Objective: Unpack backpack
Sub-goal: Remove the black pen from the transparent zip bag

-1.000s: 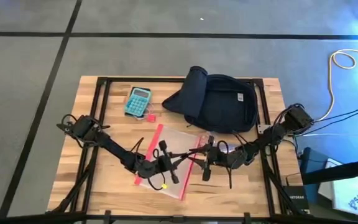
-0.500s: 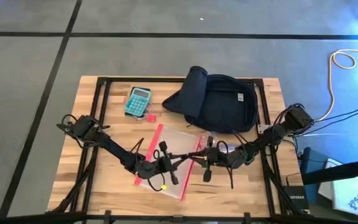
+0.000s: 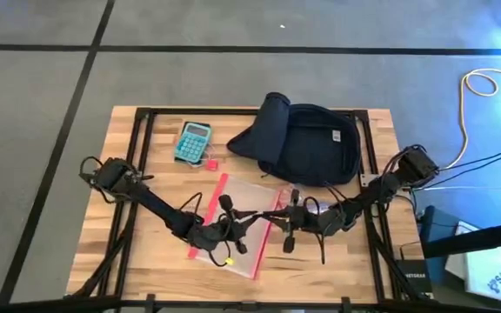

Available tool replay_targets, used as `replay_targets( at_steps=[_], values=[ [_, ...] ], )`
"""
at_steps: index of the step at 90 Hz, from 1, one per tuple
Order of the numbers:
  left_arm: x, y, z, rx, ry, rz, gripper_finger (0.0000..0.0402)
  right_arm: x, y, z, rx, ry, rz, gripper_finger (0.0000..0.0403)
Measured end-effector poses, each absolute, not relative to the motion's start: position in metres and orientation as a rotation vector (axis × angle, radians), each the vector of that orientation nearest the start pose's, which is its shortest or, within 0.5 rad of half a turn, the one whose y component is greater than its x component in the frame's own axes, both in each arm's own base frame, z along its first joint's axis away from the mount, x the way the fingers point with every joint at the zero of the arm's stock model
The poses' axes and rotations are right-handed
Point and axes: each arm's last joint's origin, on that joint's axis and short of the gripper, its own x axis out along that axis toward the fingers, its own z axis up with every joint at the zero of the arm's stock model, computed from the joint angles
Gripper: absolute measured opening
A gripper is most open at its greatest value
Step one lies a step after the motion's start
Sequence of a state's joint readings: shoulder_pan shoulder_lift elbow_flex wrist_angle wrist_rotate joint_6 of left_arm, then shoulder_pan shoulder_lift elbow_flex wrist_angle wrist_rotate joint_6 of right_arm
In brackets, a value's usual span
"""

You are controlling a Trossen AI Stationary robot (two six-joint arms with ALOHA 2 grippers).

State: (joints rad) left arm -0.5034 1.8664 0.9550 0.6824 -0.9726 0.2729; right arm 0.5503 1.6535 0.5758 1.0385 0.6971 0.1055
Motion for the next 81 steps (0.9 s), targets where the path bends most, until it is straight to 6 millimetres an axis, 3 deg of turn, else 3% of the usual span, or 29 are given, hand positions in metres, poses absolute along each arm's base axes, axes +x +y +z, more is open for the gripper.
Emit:
replay_targets(
  at_steps=[22, 36, 50, 70, 81],
  values=[
    [0.327, -0.147, 0.188, 0.382, 0.388, 0.439, 0.0116, 0.266, 0.141, 0.177, 0.083, 0.015, -0.155, 0.0003],
    [0.316, -0.141, 0.172, 0.313, 0.545, 0.412, 0.0162, 0.266, 0.141, 0.176, 0.084, 0.022, -0.153, 0.0002],
    [0.303, -0.139, 0.156, 0.18, 0.734, 0.361, 0.0174, 0.272, 0.13, 0.165, 0.129, 0.118, -0.137, 0.0002],
    [0.28, -0.138, 0.142, 0.217, 0.898, 0.401, 0.0174, 0.301, 0.12, 0.147, 0.151, 0.253, -0.046, 0.0002],
    [0.272, -0.134, 0.13, 0.189, 0.893, 0.415, 0.0175, 0.323, 0.115, 0.126, 0.14, 0.355, -0.029, 0.0002]
  ],
)
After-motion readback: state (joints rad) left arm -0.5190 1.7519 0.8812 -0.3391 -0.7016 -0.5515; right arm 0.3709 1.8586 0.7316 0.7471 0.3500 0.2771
